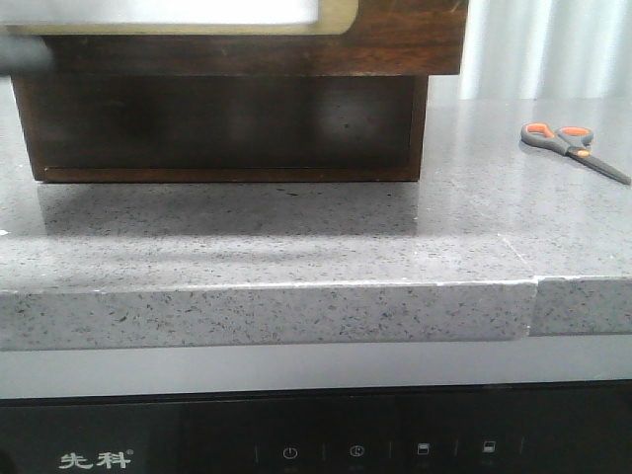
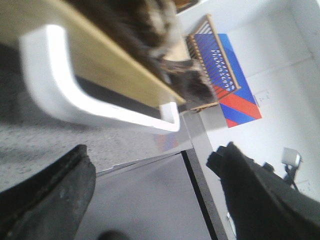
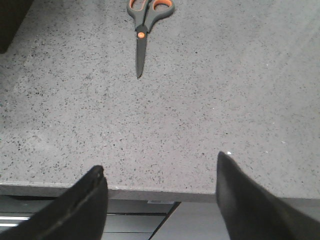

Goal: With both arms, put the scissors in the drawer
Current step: 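Pull the upper drawer open toward the robot with the left gripper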

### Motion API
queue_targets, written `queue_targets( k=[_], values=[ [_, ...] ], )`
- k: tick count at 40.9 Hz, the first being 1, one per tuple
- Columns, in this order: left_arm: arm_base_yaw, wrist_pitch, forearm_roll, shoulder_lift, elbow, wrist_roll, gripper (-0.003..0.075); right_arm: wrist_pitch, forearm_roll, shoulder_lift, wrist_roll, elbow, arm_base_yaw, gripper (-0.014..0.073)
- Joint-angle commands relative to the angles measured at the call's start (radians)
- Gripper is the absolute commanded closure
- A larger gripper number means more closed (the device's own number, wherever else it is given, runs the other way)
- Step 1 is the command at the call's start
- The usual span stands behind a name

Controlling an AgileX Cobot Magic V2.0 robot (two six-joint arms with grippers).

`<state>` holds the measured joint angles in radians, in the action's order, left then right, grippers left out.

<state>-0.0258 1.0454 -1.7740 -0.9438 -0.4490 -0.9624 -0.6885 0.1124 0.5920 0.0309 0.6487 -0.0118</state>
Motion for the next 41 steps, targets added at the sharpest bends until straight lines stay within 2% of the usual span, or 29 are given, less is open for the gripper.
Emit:
queue_targets(
  k=[1,6,11,21,26,30,34,37,41],
  values=[
    [-0.006,0.061,-0.073,0.078,-0.021,0.005,0.0206,0.064,0.015,0.008,-0.01,0.025,-0.001,0.0104],
    [-0.006,0.052,-0.034,0.173,-0.033,0.037,0.0207,0.064,0.015,0.008,-0.01,0.025,-0.001,0.0104],
    [-0.006,0.024,0.112,0.228,-0.108,0.109,0.0207,0.064,0.015,0.008,-0.01,0.025,-0.001,0.0104],
    [-0.006,0.014,0.64,0.246,-0.442,0.298,0.0207,0.064,0.015,0.008,-0.01,0.025,-0.001,0.0104],
    [-0.018,0.041,0.808,0.246,-0.575,0.35,0.0207,0.064,0.015,0.008,-0.01,0.025,-0.001,0.0104],
    [-0.111,0.023,0.905,0.244,-0.642,0.398,0.0207,0.064,0.015,0.008,-0.01,0.025,-0.001,0.0104],
    [-0.278,-0.016,1.052,0.239,-0.681,0.465,0.0209,0.064,0.015,0.008,-0.01,0.025,-0.001,0.0104],
    [-0.378,-0.045,1.213,0.24,-0.701,0.55,0.0209,0.064,0.015,0.008,-0.01,0.025,-0.001,0.0104],
    [-0.465,-0.046,1.495,0.24,-0.728,0.736,0.0209,0.064,0.015,0.008,-0.01,0.025,-0.001,0.0104]
  ],
)
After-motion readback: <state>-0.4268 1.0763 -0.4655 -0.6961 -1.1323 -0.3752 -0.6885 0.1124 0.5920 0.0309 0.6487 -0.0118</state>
